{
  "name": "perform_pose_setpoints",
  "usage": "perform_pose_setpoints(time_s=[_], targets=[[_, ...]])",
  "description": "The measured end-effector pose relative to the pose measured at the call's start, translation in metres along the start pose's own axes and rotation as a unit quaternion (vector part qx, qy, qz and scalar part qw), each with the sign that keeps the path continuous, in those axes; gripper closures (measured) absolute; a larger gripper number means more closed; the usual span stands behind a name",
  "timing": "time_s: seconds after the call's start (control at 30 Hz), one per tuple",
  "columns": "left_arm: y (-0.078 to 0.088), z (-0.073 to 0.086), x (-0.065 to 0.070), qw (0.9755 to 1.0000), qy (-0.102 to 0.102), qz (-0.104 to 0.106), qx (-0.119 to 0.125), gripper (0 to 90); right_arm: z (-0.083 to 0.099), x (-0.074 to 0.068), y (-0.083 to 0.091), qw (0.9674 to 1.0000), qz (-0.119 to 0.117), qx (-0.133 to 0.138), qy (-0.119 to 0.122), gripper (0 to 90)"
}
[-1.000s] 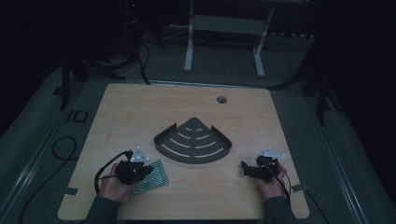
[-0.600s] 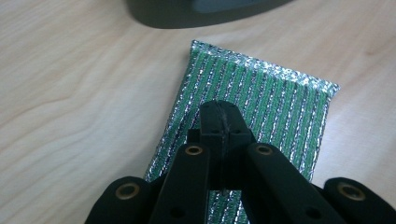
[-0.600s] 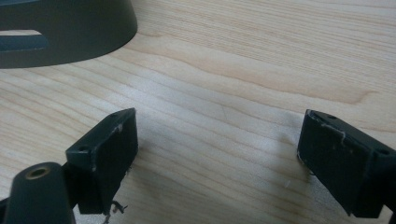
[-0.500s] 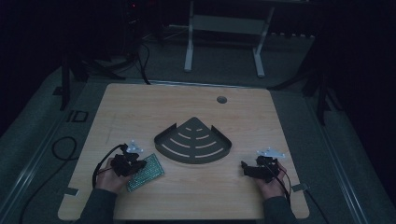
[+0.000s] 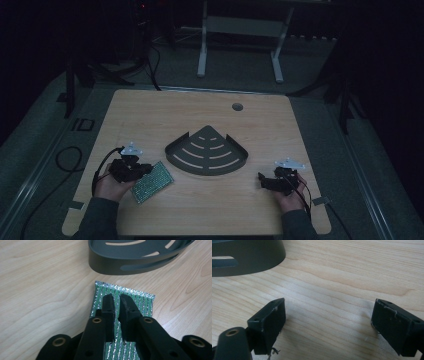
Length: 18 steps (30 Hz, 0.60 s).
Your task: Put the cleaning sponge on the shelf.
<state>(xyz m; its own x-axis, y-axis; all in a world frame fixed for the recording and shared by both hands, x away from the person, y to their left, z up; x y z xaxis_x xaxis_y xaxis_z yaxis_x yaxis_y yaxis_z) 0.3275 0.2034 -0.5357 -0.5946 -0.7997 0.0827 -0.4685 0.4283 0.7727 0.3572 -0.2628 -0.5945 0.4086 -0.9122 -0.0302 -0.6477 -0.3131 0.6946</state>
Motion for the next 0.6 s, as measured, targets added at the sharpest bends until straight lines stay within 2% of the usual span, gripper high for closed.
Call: perform_pose_setpoints(time_s=[0.07, 0.13, 0.23, 0.37, 0.6], targets=[[0.002, -0.001, -0.002, 1.0, -0.002, 0.002, 0.001, 80.7, 0.0, 0.0, 0.0, 1.0, 0.0, 0.0, 0.0, 11.9], [0.011, -0.004, -0.008, 1.0, -0.006, -0.005, -0.004, 79.4, 0.0, 0.0, 0.0, 1.0, -0.001, 0.001, 0.001, 11.9], [0.018, -0.006, -0.011, 0.9999, -0.007, 0.002, -0.008, 76.8, -0.001, 0.0, -0.001, 1.0, -0.002, 0.001, 0.001, 11.9], [0.017, -0.008, -0.014, 0.9996, -0.012, 0.016, -0.021, 76.1, -0.001, 0.0, -0.001, 1.0, -0.002, 0.001, 0.002, 11.9], [0.011, -0.015, -0.016, 0.9981, -0.028, 0.026, -0.049, 75.6, -0.001, 0.0, -0.001, 1.0, -0.004, 0.001, 0.003, 11.9]])
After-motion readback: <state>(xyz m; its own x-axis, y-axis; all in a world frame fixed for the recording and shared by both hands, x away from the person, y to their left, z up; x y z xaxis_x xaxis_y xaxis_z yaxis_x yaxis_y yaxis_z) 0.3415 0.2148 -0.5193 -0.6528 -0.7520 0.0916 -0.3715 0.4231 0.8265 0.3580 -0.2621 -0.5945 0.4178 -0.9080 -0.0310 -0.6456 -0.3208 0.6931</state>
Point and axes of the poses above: each handheld gripper's, and its own axes: y roughly backward along the jaws, z roughly out of its underside, x roughly to its right, the point moved 5 cm from there along -y, roughly forward along the jaws, and after that the axes turned 3 degrees about -z, right-handed, at the moved point
